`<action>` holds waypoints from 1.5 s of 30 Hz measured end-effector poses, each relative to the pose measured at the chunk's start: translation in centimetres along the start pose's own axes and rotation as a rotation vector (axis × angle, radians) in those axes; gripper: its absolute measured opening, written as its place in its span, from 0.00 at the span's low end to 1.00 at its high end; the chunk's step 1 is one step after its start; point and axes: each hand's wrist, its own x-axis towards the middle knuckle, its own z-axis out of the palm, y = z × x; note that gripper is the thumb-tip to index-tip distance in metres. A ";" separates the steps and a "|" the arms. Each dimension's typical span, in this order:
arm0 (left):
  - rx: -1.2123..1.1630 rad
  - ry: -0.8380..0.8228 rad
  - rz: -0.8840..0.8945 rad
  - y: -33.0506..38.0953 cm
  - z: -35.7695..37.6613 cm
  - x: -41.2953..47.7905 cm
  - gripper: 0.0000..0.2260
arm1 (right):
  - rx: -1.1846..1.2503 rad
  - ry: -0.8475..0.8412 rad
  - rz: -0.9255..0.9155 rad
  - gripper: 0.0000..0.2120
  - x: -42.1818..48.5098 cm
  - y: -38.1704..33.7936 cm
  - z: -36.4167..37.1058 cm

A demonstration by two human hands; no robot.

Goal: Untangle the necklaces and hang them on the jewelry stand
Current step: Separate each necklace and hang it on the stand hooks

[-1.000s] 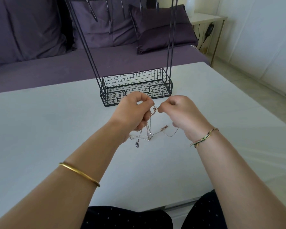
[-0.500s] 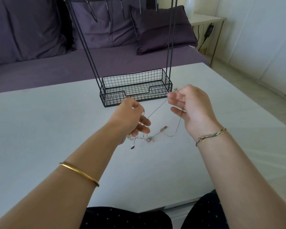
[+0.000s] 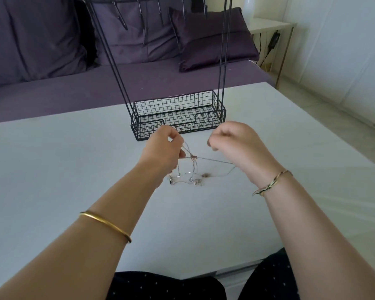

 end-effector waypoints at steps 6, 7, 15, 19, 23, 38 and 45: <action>0.038 0.057 0.045 -0.2 -0.1 0.3 0.04 | -0.340 -0.165 -0.014 0.03 -0.2 0.3 -0.2; 0.049 0.061 0.048 -0.3 -0.1 0.3 0.05 | -0.339 -0.158 -0.031 0.05 -0.1 0.4 -0.2; 0.098 -0.019 0.004 -0.9 -0.8 0.4 0.05 | -0.276 0.320 -0.031 0.04 0.7 1.1 -0.5; 0.102 -0.130 -0.045 -1.0 -0.8 0.3 0.08 | -0.225 0.479 -0.015 0.05 0.9 1.3 -0.8; 0.032 -0.234 -0.086 -0.9 -0.9 0.3 0.10 | -0.100 0.582 -0.030 0.05 1.1 1.2 -0.7; 0.032 -0.102 -0.224 -1.8 -1.1 1.2 0.03 | 0.139 0.812 -0.057 0.04 1.8 1.8 -1.3; -0.089 0.010 -0.246 -1.0 -1.1 0.7 0.04 | 0.125 0.765 0.030 0.04 2.2 2.5 -1.5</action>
